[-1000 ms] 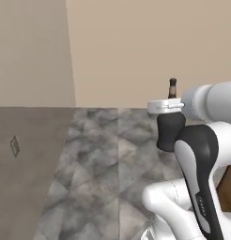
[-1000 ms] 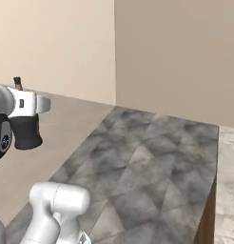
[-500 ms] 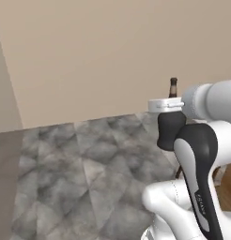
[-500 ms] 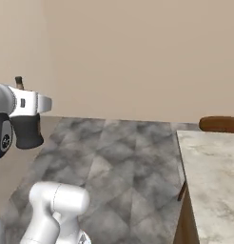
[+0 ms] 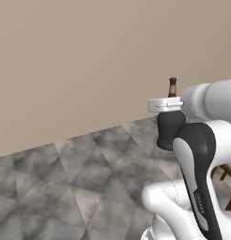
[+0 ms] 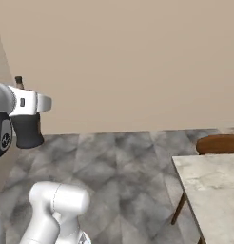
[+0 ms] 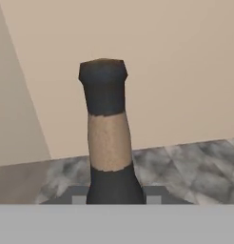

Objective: There is a bowl on the dining counter. Grab a lemon wedge from the fridge and place it in the bowl. Then get the liquor bottle and glass cup from the cabinet and place them next to the bowl.

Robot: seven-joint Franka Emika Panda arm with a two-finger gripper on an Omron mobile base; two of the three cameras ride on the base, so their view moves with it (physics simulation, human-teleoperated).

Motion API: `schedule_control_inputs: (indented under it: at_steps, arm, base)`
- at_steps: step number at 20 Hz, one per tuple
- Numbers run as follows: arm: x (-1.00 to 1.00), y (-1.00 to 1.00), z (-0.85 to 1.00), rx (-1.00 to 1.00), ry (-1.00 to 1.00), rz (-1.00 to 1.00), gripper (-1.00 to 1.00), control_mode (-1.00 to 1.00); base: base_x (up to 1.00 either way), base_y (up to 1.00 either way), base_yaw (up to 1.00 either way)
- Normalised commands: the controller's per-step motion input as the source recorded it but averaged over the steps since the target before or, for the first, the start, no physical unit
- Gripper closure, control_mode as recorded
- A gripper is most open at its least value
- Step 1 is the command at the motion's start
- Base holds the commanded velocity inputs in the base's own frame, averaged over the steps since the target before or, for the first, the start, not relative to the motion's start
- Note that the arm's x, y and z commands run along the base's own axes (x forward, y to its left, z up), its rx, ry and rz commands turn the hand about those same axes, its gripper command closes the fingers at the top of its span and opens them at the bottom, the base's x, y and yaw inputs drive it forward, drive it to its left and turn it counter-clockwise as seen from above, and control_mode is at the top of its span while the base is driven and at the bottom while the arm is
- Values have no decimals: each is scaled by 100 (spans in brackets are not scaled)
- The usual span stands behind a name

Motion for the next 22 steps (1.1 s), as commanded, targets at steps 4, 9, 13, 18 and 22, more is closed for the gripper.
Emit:
schedule_control_inputs:
  at_steps: [4,9,13,18,22]
  arm:
    - [0,0,0,0,0,0,100,100]
    - [0,0,0,0,0,0,100,100]
    - [0,0,0,0,0,0,100,100]
    - [0,0,0,0,0,0,100,100]
    - [0,0,0,0,0,0,100,100]
  base:
    - [100,33,-44]
    - [100,32,-54]
    - [93,32,-59]
    - [84,30,-61]
    - [75,23,-63]
